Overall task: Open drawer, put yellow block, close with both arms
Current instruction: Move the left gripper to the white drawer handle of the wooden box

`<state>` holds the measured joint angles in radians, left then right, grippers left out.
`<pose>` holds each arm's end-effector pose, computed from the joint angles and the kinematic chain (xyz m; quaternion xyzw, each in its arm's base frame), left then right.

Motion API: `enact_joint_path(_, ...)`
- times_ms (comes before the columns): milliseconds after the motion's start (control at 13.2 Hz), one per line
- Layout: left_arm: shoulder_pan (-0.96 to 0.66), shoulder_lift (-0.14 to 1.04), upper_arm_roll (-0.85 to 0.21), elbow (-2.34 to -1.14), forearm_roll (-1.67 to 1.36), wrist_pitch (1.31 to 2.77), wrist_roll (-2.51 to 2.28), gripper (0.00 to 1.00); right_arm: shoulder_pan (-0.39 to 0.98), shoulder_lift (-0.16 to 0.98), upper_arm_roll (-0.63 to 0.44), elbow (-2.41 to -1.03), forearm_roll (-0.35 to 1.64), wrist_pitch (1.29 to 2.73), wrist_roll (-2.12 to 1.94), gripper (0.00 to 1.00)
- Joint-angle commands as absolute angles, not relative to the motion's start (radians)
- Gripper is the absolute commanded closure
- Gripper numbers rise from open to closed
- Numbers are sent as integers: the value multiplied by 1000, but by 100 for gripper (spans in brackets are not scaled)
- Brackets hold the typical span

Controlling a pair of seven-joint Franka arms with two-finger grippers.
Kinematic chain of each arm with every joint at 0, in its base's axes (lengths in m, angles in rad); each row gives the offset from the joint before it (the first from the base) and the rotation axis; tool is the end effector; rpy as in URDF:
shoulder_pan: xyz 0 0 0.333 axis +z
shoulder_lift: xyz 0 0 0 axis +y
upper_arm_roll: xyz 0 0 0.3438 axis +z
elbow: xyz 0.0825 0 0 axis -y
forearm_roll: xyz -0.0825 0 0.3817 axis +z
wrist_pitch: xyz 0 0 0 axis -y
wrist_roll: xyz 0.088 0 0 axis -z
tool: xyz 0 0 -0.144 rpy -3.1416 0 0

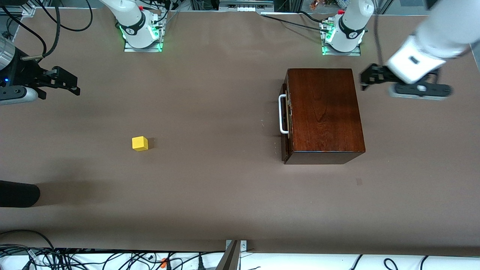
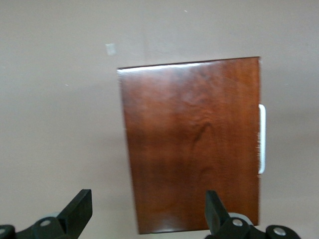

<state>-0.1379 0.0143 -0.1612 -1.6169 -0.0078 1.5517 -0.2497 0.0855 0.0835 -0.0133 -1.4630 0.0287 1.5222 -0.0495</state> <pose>0.5251 -0.1625 0.5845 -0.9989 0.0246 0.0395 0.0059 0.5731 0.0461 0.6144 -0.9979 -0.0613 0.0123 0.0136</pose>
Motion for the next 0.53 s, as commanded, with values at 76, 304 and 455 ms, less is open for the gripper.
enact_joint_path(76,-141,93,-358,-1527,18,1542,-487,0,78,92,-9,-1437,46,1514,-55,0)
enact_joint_path(304,-251,170,-460,-1470,104,1542,-689,0,78,92,-9,-1437,46,1514,-55,0)
enact_joint_path(455,-369,245,-459,-1447,176,1540,-814,0,78,92,-9,-1436,46,1519,-55,0)
